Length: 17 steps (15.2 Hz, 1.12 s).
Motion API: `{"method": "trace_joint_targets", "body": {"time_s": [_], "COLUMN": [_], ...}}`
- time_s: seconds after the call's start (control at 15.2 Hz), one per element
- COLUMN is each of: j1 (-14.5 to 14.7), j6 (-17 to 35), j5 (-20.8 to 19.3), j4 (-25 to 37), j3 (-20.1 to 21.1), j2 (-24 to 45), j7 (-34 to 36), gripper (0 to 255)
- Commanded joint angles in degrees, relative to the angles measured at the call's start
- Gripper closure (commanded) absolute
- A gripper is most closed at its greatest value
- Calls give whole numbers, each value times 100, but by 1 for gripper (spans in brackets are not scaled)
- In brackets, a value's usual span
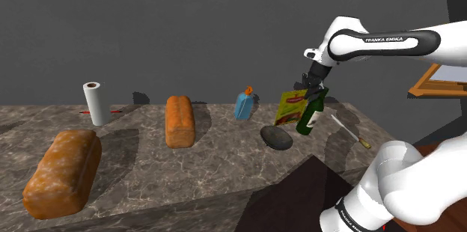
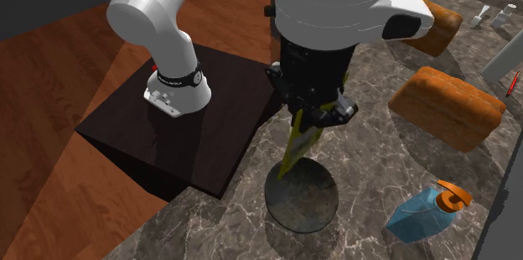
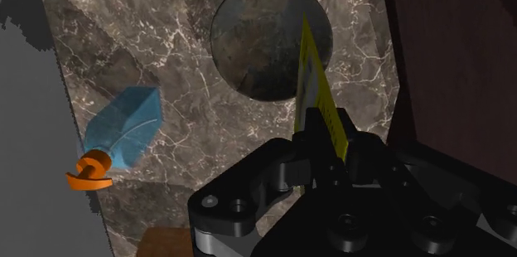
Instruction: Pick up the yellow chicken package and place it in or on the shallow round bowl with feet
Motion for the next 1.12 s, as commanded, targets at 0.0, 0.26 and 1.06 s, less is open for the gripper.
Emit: {"method": "trace_joint_targets", "body": {"time_s": [0.0, 0.26, 1.06], "j1": [54, 110, 177], "j6": [-96, 10, 1012], "j5": [99, 199, 301], "j4": [423, 588, -38], "j3": [-250, -454, -749], "j2": [300, 568, 982], "j7": [-323, -537, -684], "gripper": [255, 255, 255]}}
